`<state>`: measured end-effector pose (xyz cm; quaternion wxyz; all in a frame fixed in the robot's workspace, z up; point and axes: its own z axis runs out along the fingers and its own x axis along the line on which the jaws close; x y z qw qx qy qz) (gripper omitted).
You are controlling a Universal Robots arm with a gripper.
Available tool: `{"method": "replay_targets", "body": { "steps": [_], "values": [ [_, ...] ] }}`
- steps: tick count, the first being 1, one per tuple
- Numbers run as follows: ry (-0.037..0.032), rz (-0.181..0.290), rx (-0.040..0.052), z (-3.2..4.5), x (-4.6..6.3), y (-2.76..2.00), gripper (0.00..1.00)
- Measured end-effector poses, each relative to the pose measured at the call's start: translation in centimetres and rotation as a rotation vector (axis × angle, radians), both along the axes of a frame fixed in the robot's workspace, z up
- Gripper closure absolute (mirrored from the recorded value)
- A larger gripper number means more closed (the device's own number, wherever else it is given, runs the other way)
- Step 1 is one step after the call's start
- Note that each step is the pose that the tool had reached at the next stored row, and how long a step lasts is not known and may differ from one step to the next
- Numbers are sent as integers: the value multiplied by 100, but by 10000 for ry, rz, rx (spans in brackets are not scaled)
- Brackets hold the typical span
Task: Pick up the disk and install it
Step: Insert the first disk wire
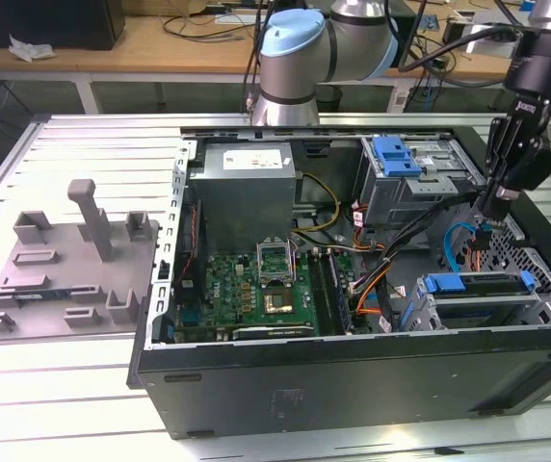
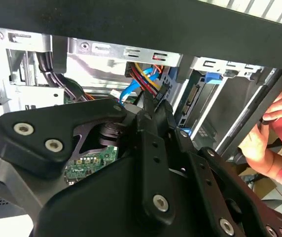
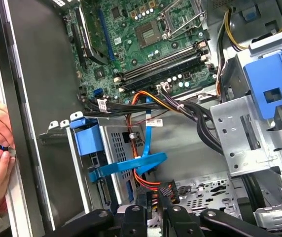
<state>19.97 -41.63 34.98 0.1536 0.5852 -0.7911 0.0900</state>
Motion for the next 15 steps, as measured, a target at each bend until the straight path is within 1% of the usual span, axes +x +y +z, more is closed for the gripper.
{"method": "replay_targets", "body": {
  "steps": [6,11,15],
  "values": [
    [60,0,-83,-55,37,6,77],
    [65,0,-129,-80,38,15,77],
    [56,-1,-137,-81,28,28,77]
  ]
}}
